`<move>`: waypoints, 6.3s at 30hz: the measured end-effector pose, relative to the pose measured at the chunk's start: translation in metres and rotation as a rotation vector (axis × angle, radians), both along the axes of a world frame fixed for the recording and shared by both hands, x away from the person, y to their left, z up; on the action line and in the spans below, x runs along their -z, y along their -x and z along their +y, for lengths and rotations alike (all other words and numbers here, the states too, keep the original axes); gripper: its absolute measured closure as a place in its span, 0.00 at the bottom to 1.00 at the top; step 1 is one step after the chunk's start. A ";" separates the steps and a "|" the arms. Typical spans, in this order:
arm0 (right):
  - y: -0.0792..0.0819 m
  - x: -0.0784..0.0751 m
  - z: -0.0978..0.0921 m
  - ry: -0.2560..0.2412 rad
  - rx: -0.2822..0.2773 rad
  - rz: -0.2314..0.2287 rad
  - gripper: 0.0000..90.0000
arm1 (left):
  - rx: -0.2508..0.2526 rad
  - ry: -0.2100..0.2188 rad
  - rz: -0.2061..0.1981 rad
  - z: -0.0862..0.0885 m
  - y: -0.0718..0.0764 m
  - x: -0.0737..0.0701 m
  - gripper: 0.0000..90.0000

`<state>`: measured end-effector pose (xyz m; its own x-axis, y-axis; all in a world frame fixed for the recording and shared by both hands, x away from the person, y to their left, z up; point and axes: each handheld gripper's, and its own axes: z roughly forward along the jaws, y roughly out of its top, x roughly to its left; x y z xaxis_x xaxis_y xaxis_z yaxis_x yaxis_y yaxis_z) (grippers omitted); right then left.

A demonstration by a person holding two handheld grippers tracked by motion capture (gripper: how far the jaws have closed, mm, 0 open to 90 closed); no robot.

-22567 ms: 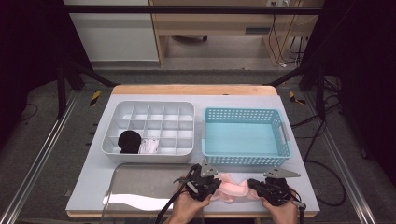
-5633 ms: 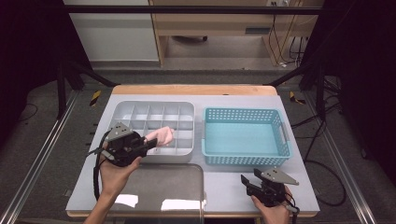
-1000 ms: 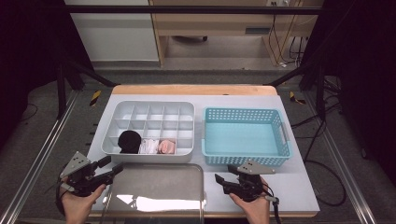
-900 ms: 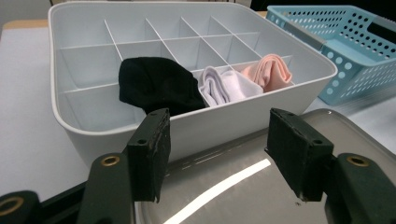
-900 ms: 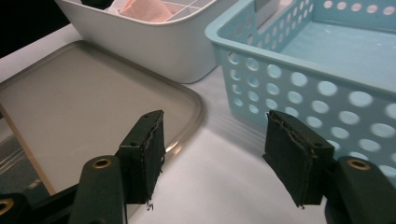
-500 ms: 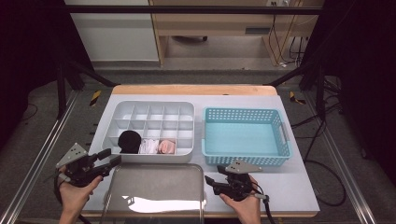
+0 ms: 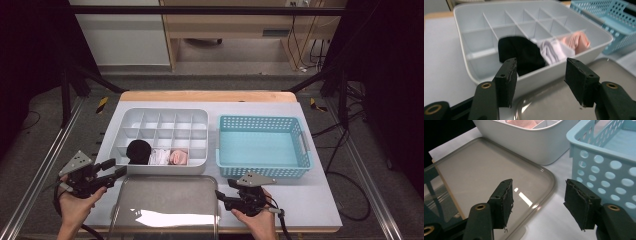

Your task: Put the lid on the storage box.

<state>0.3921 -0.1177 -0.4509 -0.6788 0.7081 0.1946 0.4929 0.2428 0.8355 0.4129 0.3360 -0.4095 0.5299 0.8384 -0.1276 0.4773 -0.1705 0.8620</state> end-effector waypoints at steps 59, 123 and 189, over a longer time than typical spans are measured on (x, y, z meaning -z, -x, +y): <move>0.040 0.038 0.016 -0.010 0.017 0.191 0.53 | -0.056 -0.080 0.311 0.015 0.067 0.062 0.58; 0.038 0.044 0.015 -0.272 0.215 0.368 0.68 | -0.127 -0.096 0.275 0.000 0.073 0.064 0.59; 0.032 0.036 0.013 -0.363 0.214 0.393 0.63 | -0.139 -0.077 0.276 0.000 0.072 0.064 0.56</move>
